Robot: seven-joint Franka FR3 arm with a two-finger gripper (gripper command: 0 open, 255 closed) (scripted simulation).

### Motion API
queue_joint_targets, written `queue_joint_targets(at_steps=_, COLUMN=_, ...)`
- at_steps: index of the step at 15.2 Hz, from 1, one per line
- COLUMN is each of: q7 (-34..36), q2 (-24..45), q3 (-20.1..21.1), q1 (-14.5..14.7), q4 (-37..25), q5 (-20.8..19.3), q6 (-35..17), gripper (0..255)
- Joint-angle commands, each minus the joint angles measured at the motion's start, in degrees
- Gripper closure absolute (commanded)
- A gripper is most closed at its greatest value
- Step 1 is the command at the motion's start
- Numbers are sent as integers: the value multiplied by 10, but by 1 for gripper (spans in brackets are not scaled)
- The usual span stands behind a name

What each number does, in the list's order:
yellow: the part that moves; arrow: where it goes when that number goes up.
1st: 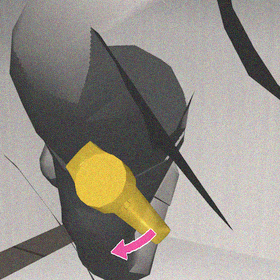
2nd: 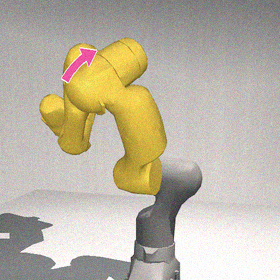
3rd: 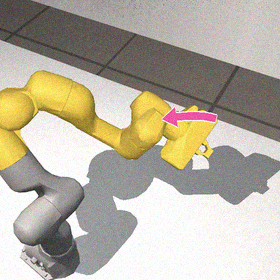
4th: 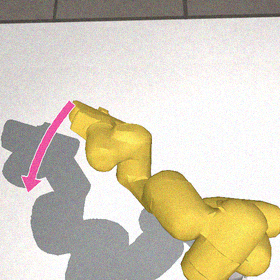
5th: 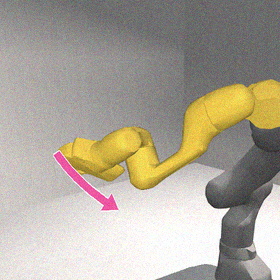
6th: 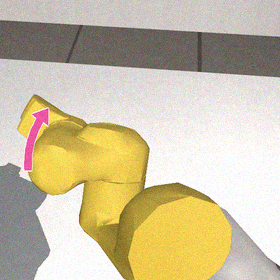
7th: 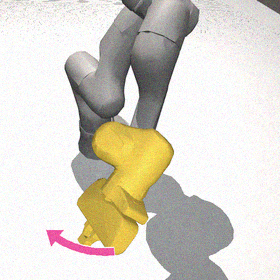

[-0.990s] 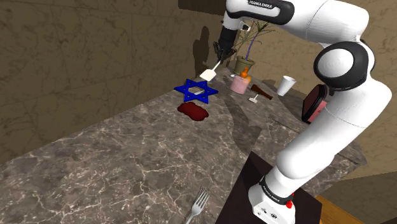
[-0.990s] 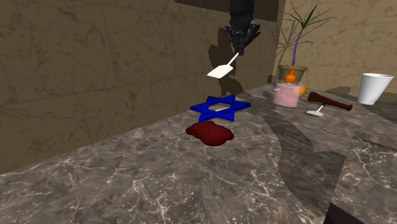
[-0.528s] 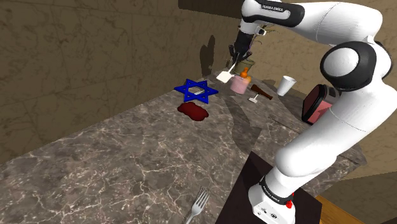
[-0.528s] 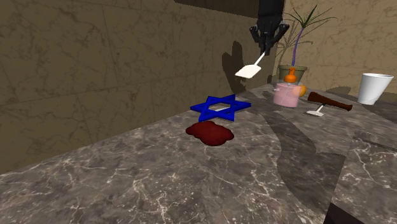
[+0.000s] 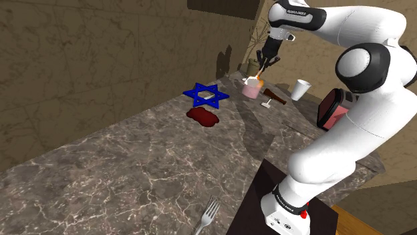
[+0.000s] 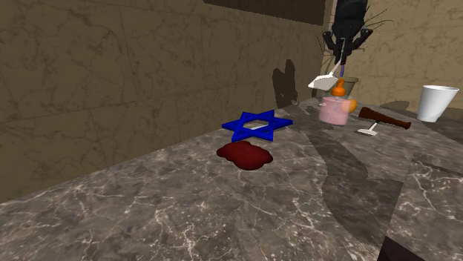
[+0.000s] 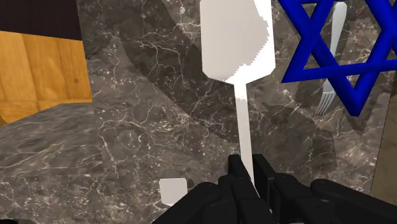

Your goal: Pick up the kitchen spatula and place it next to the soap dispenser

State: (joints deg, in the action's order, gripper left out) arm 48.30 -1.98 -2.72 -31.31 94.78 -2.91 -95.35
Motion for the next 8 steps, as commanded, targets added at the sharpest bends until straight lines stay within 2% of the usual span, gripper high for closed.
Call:
queue_joint_targets(at_steps=1, q7=-29, q2=-3, q3=-15, q1=-14, q4=5, q5=1, q6=-3, gripper=255)
queue_joint_targets(at_steps=8, q7=-126, q2=30, q3=-64, q1=-61, q4=-34, q5=9, q6=-1, gripper=255)
